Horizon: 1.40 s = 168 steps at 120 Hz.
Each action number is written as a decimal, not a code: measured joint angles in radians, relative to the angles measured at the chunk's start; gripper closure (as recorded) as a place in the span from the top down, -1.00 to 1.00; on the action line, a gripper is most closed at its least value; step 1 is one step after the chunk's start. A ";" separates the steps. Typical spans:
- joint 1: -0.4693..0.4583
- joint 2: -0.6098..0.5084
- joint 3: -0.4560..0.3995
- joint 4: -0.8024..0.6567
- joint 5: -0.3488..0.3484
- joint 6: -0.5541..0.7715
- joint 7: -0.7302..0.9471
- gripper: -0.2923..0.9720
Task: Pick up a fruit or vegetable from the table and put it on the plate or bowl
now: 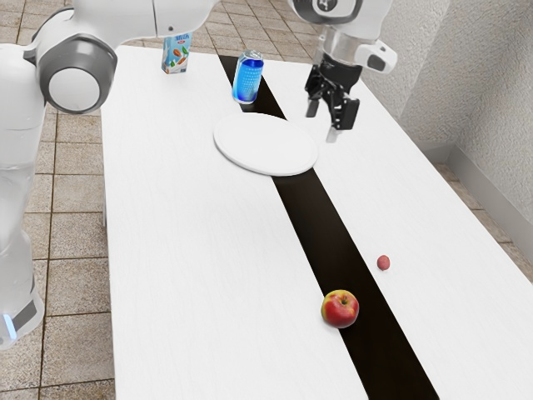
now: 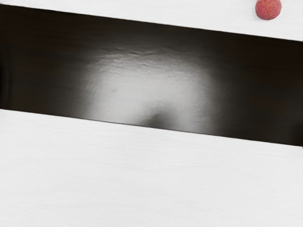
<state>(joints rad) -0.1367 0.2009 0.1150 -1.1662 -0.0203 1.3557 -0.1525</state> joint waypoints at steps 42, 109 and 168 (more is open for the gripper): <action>0.001 0.003 -0.004 -0.005 0.020 0.031 0.032 0.54; -0.024 -0.029 -0.253 -0.272 0.033 0.180 0.361 0.53; -0.025 -0.078 -0.393 -0.414 0.080 0.336 0.578 0.53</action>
<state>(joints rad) -0.1614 0.1227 -0.2776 -1.5802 0.0595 1.6916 0.4259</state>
